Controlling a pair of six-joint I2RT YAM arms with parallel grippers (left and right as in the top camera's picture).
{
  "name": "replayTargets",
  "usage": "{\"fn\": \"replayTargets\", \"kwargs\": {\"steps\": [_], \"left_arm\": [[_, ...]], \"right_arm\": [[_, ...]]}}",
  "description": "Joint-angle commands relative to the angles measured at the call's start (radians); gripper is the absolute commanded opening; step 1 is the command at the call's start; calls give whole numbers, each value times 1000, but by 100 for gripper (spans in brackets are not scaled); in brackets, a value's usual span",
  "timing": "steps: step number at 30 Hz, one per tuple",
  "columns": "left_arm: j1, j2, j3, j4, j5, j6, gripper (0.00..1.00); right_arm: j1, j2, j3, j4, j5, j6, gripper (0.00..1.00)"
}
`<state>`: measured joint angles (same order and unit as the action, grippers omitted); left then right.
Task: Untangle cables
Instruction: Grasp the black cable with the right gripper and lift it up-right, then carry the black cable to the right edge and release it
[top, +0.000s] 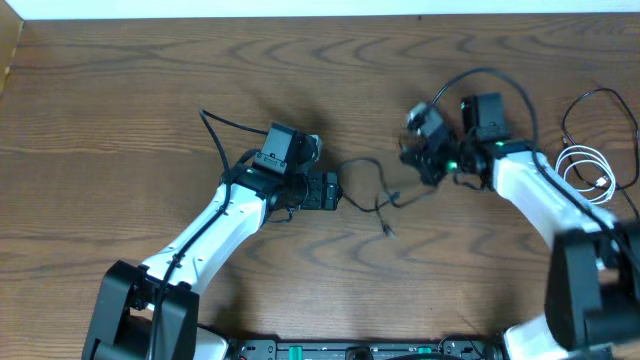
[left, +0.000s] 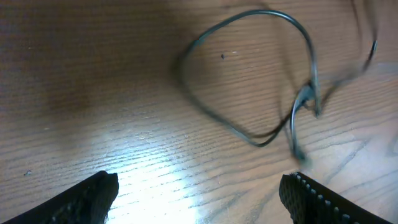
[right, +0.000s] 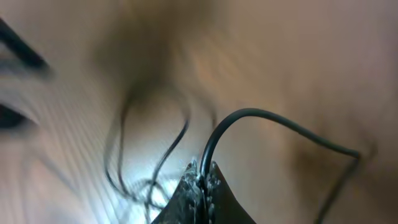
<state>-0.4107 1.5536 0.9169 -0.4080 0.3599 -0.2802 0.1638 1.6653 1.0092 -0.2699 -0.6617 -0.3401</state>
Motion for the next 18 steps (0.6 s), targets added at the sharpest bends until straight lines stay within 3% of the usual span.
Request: {"fn": "replayTargets", "kwargs": {"steps": [1, 10, 18], "left_arm": [[-1, -5, -14, -3, -14, 14, 87], [-1, -5, -14, -3, -14, 14, 87], [-1, -5, -14, -3, -14, 14, 87]], "right_arm": [[5, -130, 24, 102, -131, 196, 1], [5, -389, 24, 482, -6, 396, 1], [1, -475, 24, 451, 385, 372, 1]]}}
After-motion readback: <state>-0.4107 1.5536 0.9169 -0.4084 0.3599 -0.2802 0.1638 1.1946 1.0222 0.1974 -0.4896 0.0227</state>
